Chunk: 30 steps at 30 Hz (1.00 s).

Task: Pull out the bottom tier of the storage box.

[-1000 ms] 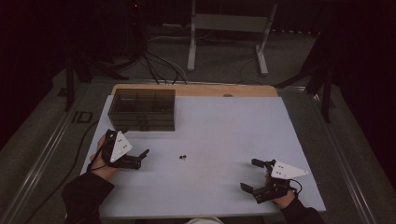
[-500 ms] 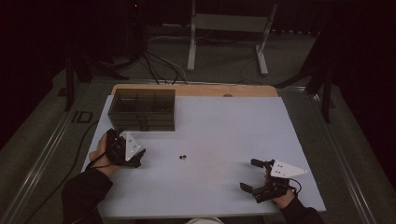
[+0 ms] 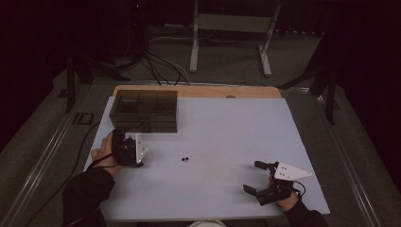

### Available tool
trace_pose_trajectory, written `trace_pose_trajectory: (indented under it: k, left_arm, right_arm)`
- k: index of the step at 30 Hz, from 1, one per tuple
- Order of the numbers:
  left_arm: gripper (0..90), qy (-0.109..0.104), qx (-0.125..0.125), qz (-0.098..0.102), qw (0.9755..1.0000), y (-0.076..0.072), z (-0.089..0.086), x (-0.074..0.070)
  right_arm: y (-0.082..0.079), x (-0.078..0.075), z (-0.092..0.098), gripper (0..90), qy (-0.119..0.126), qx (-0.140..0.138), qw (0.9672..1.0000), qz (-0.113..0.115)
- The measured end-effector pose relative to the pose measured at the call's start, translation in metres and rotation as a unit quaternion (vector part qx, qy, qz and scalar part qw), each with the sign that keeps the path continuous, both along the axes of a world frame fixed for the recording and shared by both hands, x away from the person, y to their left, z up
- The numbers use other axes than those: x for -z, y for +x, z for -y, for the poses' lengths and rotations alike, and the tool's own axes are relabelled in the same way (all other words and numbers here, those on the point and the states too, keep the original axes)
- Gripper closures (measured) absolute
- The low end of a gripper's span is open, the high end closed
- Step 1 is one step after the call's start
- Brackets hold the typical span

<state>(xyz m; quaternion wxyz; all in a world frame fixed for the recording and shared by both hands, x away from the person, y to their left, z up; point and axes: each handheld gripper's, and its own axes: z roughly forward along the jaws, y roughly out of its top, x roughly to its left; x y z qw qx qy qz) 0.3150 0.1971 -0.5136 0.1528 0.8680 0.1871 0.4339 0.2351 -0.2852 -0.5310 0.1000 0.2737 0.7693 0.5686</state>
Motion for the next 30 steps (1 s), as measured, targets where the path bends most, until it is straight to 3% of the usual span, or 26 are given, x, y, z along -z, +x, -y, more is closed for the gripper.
trace_pose_trajectory:
  k: [5,11,15,19,20,21,24,25,29,30]
  left_arm:
    - [7.2,0.048,0.007,0.005,0.9988,0.002,0.006,0.003]
    - [13.4,0.104,0.007,0.013,0.9945,0.004,0.012,0.008]
    - [16.7,0.149,0.007,0.033,0.9883,0.003,0.016,0.014]
    - [17.9,0.180,0.013,0.035,0.9830,0.004,0.019,0.020]
    - [20.4,0.188,0.016,0.038,0.9812,0.004,0.020,0.022]
    - [21.7,0.205,0.017,0.042,0.9777,0.004,0.021,0.024]
    - [23.1,0.230,0.018,0.051,0.9718,0.005,0.022,0.029]
    - [23.3,0.229,0.019,0.048,0.9720,0.006,0.023,0.030]
    - [28.0,0.244,0.020,0.053,0.9681,0.008,0.025,0.034]
    - [29.0,0.244,0.019,0.052,0.9681,0.008,0.026,0.035]
  right_arm:
    - [0.000,0.000,0.000,0.0,0.000,0.001,1.0000,-0.003]
    - [0.000,-0.001,0.001,0.0,0.006,0.002,1.0000,-0.004]
    - [0.000,0.000,0.001,0.0,0.006,0.004,1.0000,-0.004]
    - [0.000,-0.001,0.001,0.0,0.007,0.003,1.0000,-0.004]
    - [0.000,-0.001,0.001,0.0,0.007,0.003,1.0000,-0.004]
    - [0.000,-0.001,0.001,0.0,0.007,0.003,1.0000,-0.004]
    - [0.000,-0.001,0.001,0.0,0.008,0.004,0.9999,-0.004]
    - [0.000,-0.001,0.001,0.0,0.008,0.004,0.9999,-0.004]
    - [0.000,-0.001,0.001,0.0,0.008,0.004,1.0000,-0.004]
    - [0.000,-0.001,0.001,0.0,0.009,0.005,0.9999,-0.004]
